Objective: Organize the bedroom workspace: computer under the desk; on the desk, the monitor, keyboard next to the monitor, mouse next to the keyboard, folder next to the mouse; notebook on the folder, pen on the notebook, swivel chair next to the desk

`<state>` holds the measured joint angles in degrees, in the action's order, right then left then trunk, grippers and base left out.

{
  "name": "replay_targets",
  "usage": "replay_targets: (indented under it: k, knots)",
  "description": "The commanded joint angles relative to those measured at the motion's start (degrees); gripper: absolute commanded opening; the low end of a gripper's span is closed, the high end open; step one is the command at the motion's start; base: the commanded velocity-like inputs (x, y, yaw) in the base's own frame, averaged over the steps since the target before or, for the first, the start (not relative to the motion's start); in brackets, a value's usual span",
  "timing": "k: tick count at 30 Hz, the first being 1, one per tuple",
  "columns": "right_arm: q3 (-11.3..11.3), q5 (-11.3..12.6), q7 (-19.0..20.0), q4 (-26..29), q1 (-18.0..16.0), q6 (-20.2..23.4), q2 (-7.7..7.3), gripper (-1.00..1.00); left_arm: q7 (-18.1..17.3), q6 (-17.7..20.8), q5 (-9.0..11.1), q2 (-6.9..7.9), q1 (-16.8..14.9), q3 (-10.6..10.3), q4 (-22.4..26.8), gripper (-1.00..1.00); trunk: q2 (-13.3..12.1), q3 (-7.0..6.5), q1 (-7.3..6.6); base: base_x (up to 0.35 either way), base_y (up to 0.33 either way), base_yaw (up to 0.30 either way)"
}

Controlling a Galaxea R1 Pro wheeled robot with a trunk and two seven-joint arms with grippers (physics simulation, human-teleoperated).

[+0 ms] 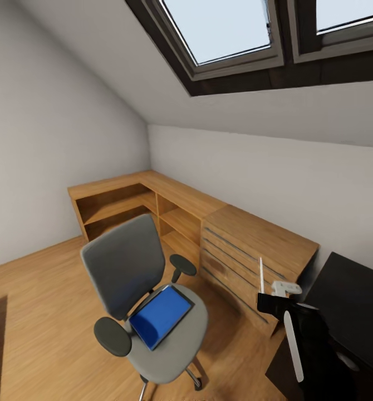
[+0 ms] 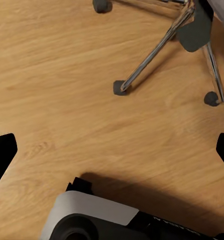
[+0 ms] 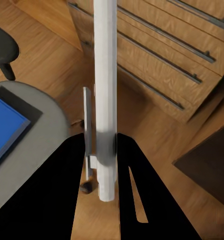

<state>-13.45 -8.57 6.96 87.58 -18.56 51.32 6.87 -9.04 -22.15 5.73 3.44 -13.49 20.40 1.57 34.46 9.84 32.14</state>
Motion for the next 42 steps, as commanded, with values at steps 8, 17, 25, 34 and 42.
replay_targets:
  k: [8,17,25,34,42]
  knots:
    - [-0.09,-0.57,0.58,-0.03,-0.07,0.23,0.08,-1.00,-0.55,-0.16,0.60,0.01,-0.04,0.20,-0.08,1.00,0.09,0.10,0.01,-0.018,-0.019,-0.239]
    - [-0.09,-0.57,0.60,-0.04,-0.07,0.24,0.08,-1.00,-0.57,-0.17,0.60,-0.01,-0.04,0.19,-0.08,1.00,0.09,0.22,0.01,-0.193,-0.037,-0.197]
    - [-0.10,-0.57,0.67,-0.13,-0.07,0.19,0.08,-1.00,-0.62,-0.28,0.60,-0.10,-0.04,0.17,-0.17,1.00,0.09,0.25,0.01,-0.133,-0.076,-0.060]
    - [-0.25,-0.57,0.60,-0.04,-0.07,0.18,0.00,-1.00,-0.62,-0.17,0.60,-0.10,-0.04,0.17,-0.17,1.00,0.09,0.25,0.01,-0.001,0.000,-0.251]
    - [-2.40,-0.54,0.67,0.05,-0.07,0.18,-0.01,-1.00,-0.62,-0.17,0.60,-0.17,-0.04,0.17,-0.17,1.00,0.09,0.25,0.01,0.000,0.000,-0.258]
